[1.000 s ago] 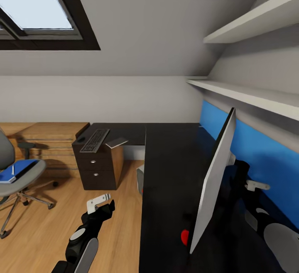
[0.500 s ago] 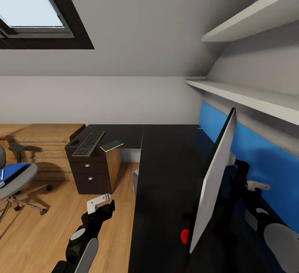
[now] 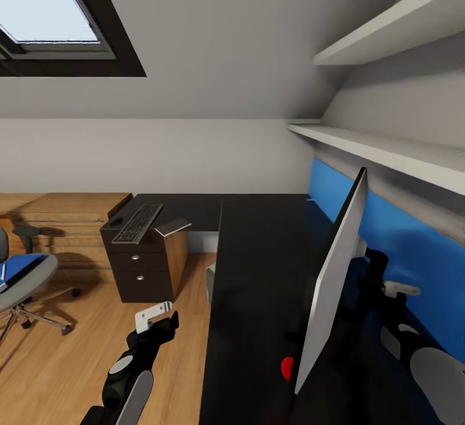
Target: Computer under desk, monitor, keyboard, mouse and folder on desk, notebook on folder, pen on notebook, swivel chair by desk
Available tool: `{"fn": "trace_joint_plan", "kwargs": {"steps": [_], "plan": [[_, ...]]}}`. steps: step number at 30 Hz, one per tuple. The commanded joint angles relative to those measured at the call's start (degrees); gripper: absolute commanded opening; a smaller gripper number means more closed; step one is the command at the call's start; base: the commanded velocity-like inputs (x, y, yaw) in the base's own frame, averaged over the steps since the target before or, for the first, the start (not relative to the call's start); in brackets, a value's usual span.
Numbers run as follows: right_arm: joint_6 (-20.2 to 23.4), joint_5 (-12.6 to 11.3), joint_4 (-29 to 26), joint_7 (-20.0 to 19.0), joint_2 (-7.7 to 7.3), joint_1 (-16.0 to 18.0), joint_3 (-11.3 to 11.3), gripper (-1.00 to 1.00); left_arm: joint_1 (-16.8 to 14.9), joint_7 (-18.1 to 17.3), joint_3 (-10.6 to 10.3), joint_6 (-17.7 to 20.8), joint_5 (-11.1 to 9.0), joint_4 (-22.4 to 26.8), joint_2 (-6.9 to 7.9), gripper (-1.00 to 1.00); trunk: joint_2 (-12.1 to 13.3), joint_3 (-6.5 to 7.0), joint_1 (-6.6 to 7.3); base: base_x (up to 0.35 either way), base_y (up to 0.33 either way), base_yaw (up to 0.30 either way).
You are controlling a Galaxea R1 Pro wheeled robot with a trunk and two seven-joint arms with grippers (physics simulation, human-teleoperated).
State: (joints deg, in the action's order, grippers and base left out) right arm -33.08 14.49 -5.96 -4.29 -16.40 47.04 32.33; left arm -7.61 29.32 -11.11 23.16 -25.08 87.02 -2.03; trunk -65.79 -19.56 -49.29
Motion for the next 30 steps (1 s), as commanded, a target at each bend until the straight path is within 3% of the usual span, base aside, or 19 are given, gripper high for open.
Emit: {"fn": "trace_joint_plan", "kwargs": {"steps": [1, 10, 30], "plan": [[-0.1, -0.5, 0.0, -0.4, -0.03, 0.1, -0.8, -1.00, 0.0, 0.5, -0.1, 0.1, -0.5, 0.1, 0.01, 1.00, 0.0, -0.07, 0.00, 0.000, 0.000, -0.094], [-0.1, -0.6, 0.0, -0.4, -0.03, 0.1, -0.7, -1.00, 0.0, 0.5, -0.1, 0.1, -0.5, 0.1, 0.01, 1.00, 0.0, -0.07, 0.00, 0.000, 0.000, -0.108], [-0.1, -0.5, 0.0, -0.4, 0.05, 0.1, -0.8, -1.00, 0.0, 0.5, -0.1, 0.1, -0.5, 0.1, 0.01, 1.00, 0.0, -0.07, 0.00, 0.000, 0.000, -0.004]]}}
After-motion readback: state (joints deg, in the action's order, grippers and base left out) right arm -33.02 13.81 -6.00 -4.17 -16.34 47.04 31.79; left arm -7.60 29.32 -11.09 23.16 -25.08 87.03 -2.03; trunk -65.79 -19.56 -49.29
